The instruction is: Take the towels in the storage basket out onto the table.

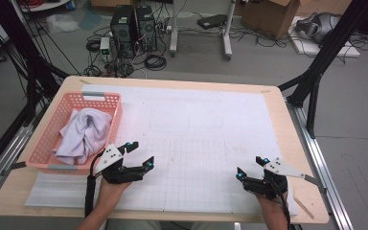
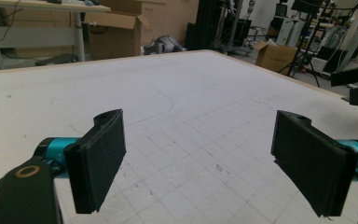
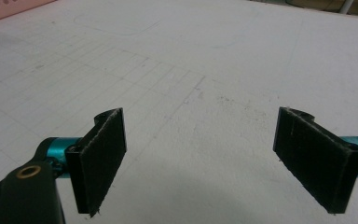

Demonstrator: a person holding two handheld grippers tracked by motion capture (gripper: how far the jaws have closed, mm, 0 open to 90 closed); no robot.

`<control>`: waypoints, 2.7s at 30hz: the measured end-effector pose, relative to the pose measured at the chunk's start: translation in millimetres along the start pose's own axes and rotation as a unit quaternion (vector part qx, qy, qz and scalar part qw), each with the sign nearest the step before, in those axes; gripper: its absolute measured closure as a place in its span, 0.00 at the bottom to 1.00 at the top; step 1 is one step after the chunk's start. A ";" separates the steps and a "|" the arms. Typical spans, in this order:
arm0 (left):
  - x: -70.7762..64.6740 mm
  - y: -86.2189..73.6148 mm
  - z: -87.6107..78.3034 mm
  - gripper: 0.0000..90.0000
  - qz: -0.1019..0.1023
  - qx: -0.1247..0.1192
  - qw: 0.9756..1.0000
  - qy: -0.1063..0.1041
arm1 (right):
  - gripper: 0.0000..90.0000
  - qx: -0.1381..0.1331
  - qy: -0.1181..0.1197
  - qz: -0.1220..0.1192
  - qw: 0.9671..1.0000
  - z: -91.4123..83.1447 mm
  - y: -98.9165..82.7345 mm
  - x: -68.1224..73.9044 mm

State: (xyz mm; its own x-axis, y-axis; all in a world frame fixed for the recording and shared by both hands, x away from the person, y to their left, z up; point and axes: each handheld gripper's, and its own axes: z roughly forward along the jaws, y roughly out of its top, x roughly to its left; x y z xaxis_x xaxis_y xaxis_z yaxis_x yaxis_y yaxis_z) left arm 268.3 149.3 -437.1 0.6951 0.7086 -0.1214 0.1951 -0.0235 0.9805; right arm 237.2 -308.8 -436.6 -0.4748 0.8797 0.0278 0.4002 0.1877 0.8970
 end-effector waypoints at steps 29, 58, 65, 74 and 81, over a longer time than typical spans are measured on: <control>-6.9 29.4 -12.0 0.19 -0.009 -0.016 1.000 -0.023 | 0.18 0.000 0.019 0.000 1.000 8.0 4.5 4.1; 81.9 103.7 -74.4 0.19 -0.001 -0.003 0.996 0.089 | 0.18 0.006 0.031 -0.008 0.999 13.8 9.7 9.3; 110.4 103.9 -81.8 0.19 0.000 0.024 0.991 0.128 | 0.18 0.010 0.033 -0.009 0.999 15.4 9.8 11.4; 138.0 91.1 -75.3 0.19 -0.018 0.070 0.984 0.164 | 0.18 0.013 0.031 -0.006 0.999 13.1 8.2 10.5; 155.8 78.3 -68.8 0.19 -0.035 0.128 0.974 0.184 | 0.18 0.015 0.032 -0.008 0.999 13.3 7.6 10.0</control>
State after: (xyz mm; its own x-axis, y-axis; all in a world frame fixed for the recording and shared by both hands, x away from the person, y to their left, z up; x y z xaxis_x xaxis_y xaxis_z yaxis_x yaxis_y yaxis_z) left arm 344.2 306.4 -368.6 0.3883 0.9184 -0.0763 0.4320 -0.1082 0.8954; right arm 245.9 -292.8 -435.4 -0.5297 0.8471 0.0425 0.4151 0.2152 0.8840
